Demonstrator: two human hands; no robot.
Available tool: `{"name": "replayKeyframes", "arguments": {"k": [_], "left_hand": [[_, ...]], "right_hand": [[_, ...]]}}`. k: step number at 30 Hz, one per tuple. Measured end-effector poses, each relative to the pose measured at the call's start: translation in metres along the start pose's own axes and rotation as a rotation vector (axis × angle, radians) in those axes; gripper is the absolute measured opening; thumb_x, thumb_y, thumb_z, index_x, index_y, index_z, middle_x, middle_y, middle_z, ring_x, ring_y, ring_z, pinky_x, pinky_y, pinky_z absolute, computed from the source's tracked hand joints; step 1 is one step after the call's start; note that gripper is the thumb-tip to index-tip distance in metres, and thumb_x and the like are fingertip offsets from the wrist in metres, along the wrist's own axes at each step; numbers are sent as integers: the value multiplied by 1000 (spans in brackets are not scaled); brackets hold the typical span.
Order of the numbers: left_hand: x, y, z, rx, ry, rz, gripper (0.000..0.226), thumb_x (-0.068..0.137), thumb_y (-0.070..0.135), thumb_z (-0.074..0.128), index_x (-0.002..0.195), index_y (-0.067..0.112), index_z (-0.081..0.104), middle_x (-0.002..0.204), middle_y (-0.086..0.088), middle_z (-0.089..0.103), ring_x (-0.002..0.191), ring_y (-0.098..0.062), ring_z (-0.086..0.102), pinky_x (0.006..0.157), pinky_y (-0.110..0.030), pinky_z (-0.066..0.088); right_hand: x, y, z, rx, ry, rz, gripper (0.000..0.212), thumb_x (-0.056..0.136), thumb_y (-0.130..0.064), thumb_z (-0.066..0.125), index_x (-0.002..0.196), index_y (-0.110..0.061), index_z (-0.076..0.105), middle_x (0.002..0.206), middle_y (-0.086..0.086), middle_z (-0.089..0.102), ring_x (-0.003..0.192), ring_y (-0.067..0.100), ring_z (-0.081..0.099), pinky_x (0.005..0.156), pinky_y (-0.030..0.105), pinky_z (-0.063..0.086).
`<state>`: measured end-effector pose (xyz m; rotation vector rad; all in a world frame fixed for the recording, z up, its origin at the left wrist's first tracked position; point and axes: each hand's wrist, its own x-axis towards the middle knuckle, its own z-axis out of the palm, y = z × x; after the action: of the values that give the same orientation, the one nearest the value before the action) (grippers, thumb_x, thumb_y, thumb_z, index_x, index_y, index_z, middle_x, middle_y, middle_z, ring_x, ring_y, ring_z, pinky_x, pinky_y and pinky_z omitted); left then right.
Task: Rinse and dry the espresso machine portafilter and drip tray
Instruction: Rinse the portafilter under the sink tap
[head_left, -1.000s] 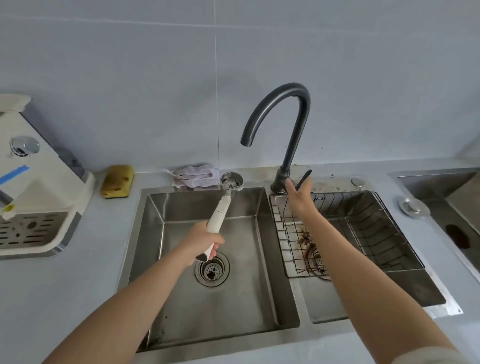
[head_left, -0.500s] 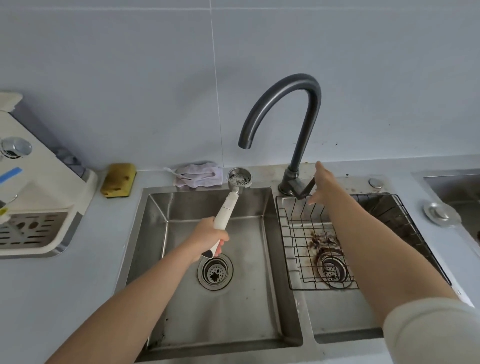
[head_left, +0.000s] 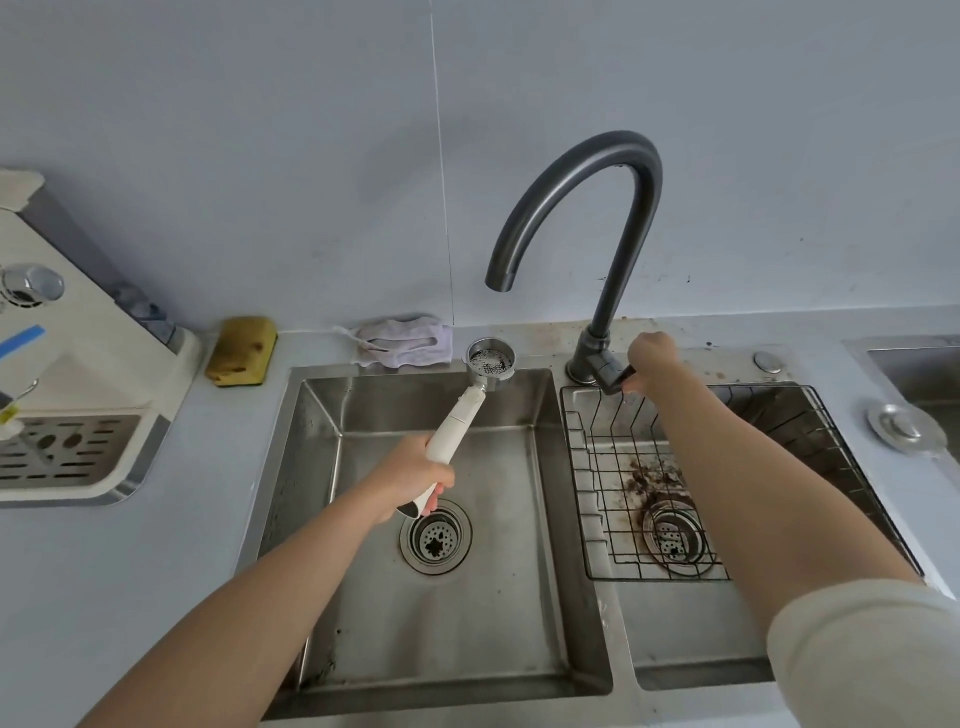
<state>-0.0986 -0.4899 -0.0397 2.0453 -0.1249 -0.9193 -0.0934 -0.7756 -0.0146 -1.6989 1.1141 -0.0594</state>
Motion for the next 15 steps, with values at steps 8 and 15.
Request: {"name": "replayKeyframes", "arguments": {"k": [8, 15], "left_hand": [[-3, -1, -7, 42, -32, 17, 20, 75, -5, 55, 75, 12, 44, 58, -8, 48, 31, -13, 43, 36, -18, 35], [-4, -1, -9, 29, -42, 23, 22, 75, -7, 55, 73, 12, 44, 58, -8, 47, 30, -13, 42, 35, -17, 35]], "right_hand": [[6, 7, -3, -588, -20, -98, 41, 94, -15, 52, 57, -11, 34, 60, -2, 32, 52, 6, 28, 44, 15, 23], [0, 13, -2, -749, -3, -186, 42, 94, -23, 52, 57, -12, 34, 61, -3, 30, 53, 6, 27, 46, 15, 21]]}}
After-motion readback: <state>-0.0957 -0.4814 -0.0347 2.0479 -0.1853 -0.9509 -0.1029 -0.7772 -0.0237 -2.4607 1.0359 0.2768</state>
